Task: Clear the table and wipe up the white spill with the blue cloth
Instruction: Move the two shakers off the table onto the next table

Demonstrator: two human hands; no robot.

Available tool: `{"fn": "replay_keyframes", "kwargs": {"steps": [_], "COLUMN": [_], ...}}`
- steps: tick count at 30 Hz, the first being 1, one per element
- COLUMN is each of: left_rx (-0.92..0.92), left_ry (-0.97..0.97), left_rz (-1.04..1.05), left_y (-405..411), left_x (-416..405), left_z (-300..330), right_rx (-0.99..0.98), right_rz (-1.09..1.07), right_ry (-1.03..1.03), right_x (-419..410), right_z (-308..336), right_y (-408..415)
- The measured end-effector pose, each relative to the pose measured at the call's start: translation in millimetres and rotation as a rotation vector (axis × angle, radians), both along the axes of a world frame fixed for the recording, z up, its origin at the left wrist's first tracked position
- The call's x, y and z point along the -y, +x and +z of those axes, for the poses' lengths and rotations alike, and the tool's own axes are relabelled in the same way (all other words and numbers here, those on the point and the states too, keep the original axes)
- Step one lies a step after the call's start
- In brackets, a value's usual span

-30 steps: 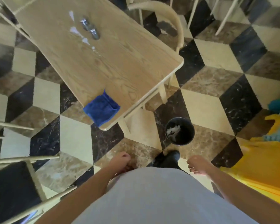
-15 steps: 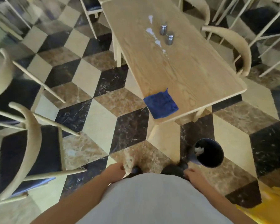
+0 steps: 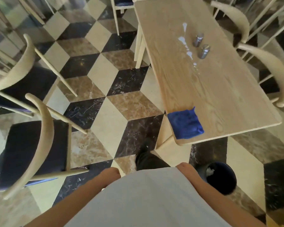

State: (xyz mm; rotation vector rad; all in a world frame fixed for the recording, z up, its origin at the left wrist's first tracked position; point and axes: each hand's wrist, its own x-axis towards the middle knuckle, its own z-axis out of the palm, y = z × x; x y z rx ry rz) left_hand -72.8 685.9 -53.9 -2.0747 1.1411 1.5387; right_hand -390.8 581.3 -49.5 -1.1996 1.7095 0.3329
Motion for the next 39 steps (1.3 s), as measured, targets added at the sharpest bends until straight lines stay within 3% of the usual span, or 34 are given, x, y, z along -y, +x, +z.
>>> {"fn": "replay_keyframes", "kwargs": {"steps": [5, 8, 15, 18, 22, 26, 29, 33, 35, 37, 39], "left_rx": [0.036, 0.065, 0.098, 0.125, 0.057, 0.035, 0.012, -0.045, -0.054, -0.062, -0.044], "left_ry": [0.010, -0.011, -0.049, -0.135, -0.196, -0.196, -0.174, -0.147, -0.147, -0.121, -0.062], "left_rz": [0.074, 0.036, -0.040, -0.097, -0.096, -0.133, -0.255, -0.499, -0.570, -0.615, -0.657], "left_y": [41, 61, 80, 76, 71, 68, 63, 56, 53, 53, 57], "left_x": [45, 82, 226, 286, 351, 415, 467, 556, 608, 661, 709], "left_z": [-2, 7, 31, 37, 40, 36, 29, 22, 18, 14, 14], "right_rx": [0.021, 0.139, 0.312, 0.235, 0.272, 0.240, 0.146, 0.069, -0.006, 0.001, -0.058], "right_rz": [0.084, 0.030, -0.157, -0.215, -0.288, -0.334, -0.212, -0.216, -0.297, -0.536, -0.571], "right_ry": [-0.024, -0.096, 0.052, 0.115, 0.138, 0.050, 0.054, 0.052, 0.112, 0.133, 0.185], "right_x": [61, 107, 208, 244, 272, 287, 303, 336, 347, 355, 365], "right_z": [-6, 1, 4, -9, 0, 5, 7, 3, -4, -5, -2], "right_y": [45, 71, 117, 121, 119, 117, 118, 122, 128, 136, 149]}}
